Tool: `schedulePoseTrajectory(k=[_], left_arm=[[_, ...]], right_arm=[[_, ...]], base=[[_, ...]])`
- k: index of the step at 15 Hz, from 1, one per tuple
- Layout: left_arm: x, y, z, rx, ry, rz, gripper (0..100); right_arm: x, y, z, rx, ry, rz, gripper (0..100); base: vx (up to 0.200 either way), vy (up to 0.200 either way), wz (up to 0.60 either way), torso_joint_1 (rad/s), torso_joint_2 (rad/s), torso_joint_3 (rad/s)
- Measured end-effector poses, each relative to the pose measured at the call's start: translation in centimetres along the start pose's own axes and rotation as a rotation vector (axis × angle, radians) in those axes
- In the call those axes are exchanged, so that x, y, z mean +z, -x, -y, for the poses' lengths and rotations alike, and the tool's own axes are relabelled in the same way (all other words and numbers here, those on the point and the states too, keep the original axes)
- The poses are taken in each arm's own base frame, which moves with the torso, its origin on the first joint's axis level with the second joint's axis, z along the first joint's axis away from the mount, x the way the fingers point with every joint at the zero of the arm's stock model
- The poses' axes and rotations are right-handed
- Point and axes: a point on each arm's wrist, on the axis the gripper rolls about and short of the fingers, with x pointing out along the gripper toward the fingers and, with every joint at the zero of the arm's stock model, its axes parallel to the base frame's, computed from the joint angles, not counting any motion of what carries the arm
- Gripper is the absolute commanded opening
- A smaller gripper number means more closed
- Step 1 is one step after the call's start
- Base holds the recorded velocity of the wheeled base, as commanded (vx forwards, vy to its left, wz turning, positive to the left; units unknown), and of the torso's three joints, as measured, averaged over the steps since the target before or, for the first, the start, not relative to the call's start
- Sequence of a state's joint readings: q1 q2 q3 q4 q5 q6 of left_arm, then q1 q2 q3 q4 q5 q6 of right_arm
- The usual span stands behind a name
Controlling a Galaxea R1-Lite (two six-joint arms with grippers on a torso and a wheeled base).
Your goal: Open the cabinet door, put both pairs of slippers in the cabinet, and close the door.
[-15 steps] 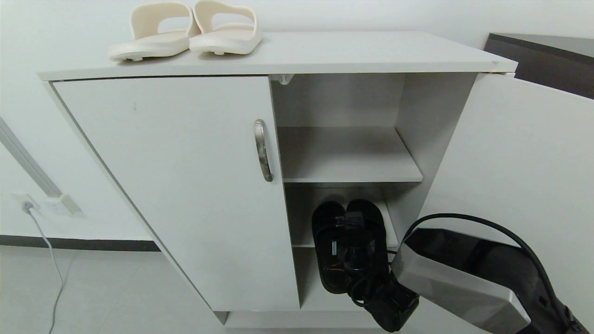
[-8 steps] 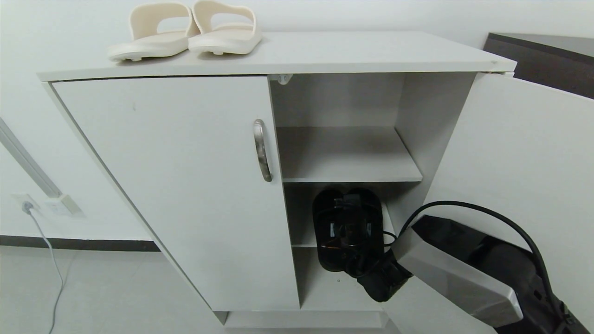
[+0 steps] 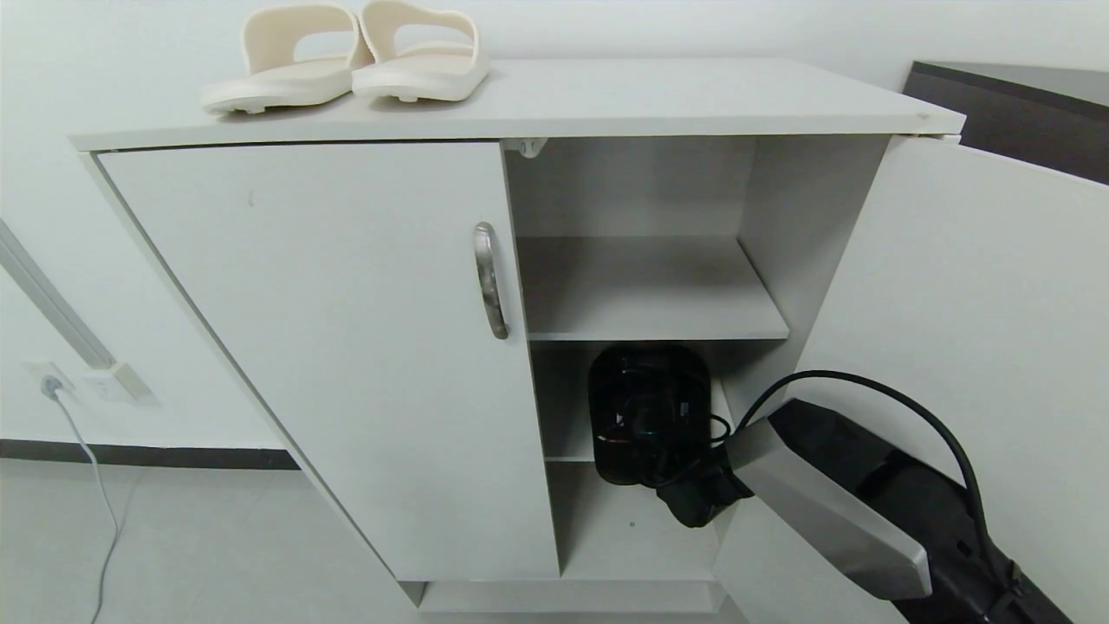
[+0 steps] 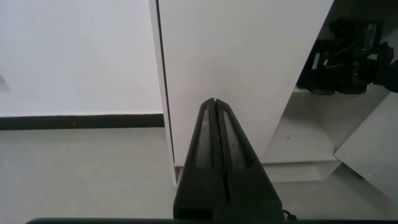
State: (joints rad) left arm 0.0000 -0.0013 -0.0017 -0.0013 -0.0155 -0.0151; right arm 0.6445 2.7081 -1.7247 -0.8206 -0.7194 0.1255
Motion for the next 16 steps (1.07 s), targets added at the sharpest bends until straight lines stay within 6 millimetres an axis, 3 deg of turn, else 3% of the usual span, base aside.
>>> schedulePoseTrajectory(k=[4, 5, 11, 16], left_arm=[[0.0, 0.0, 0.0, 0.0, 0.0, 0.0, 0], [0.0, 0.0, 0.0, 0.0, 0.0, 0.0, 0], [0.0, 0.0, 0.0, 0.0, 0.001, 0.0, 0], [0.0, 0.0, 0.0, 0.0, 0.001, 0.0, 0]], right_arm=[[-0.6, -1.0, 0.5, -0.021, -0.029, -0.017, 0], [-0.7, -1.1, 0.4, -0.023, -0.033, -0.029, 100], [-0.6, -1.3, 0.5, -0.03, -0.048, -0.041, 100], [-0.6, -0.3, 0.8, -0.025, -0.043, -0.046, 100]], base=[[0.0, 0.0, 0.0, 0.0, 0.0, 0.0], [0.0, 0.0, 0.0, 0.0, 0.0, 0.0], [0.0, 0.0, 0.0, 0.0, 0.0, 0.0], [0.0, 0.0, 0.0, 0.0, 0.0, 0.0]])
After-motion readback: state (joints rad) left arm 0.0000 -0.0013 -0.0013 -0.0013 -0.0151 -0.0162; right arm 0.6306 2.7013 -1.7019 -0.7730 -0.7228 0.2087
